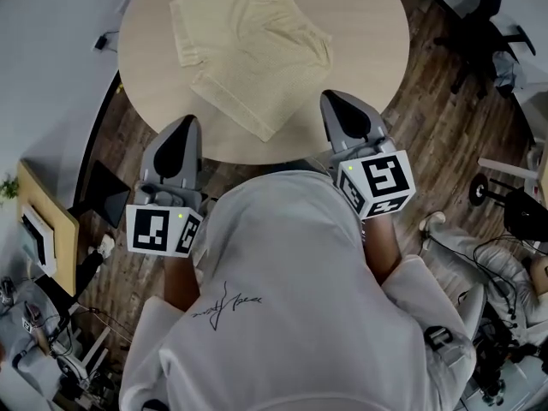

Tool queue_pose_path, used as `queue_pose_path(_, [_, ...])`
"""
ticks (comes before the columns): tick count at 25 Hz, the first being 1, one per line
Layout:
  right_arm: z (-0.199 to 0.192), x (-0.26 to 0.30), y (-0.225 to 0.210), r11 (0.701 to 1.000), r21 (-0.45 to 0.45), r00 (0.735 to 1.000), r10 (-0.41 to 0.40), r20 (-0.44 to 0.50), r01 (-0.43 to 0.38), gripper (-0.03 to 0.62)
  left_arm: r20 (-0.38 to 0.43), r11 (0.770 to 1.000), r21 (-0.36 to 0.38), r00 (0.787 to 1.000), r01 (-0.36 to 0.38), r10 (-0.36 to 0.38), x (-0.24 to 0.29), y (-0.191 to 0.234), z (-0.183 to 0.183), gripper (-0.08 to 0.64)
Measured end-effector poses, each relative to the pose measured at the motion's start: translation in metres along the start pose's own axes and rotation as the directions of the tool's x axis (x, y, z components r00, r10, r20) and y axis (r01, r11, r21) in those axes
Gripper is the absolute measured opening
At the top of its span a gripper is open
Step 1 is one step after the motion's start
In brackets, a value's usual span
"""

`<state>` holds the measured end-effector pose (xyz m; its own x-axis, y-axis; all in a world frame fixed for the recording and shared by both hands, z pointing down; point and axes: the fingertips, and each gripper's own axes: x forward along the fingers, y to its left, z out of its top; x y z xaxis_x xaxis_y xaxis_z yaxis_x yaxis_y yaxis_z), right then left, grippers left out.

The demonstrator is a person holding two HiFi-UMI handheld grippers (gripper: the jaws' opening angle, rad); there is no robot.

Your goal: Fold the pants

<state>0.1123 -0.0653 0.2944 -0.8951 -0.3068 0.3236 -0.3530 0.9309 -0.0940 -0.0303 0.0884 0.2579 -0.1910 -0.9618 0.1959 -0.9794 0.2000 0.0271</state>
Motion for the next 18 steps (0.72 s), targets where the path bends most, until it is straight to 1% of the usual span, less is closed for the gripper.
queue_pose_path(6, [-0.010,0.014,-0.019,1.000,0.021,0.999,0.003,-0.049,-0.002,-0.003,-0.055,0.994,0.088,0.996,-0.058,0.063,0.014,0.007,-0.009,0.052])
queue_pose_path(10, [-0.019,0.021,-0.028,0.999,0.047,0.994,0.008,-0.106,-0.003,-0.002,-0.099,0.985,0.151,0.990,-0.088,0.104,0.019,0.012,-0.019,0.052])
queue_pose_path(13, [-0.020,0.030,-0.026,0.999,0.034,0.993,0.028,-0.115,-0.024,-0.002,-0.112,0.985,0.139,0.987,-0.100,0.116,0.022,0.023,-0.025,0.052])
queue_pose_path(18, [-0.024,0.052,-0.026,0.999,0.001,0.987,0.050,-0.151,-0.051,-0.002,-0.119,0.994,0.078,0.989,-0.077,0.086,0.037,0.039,-0.026,0.053])
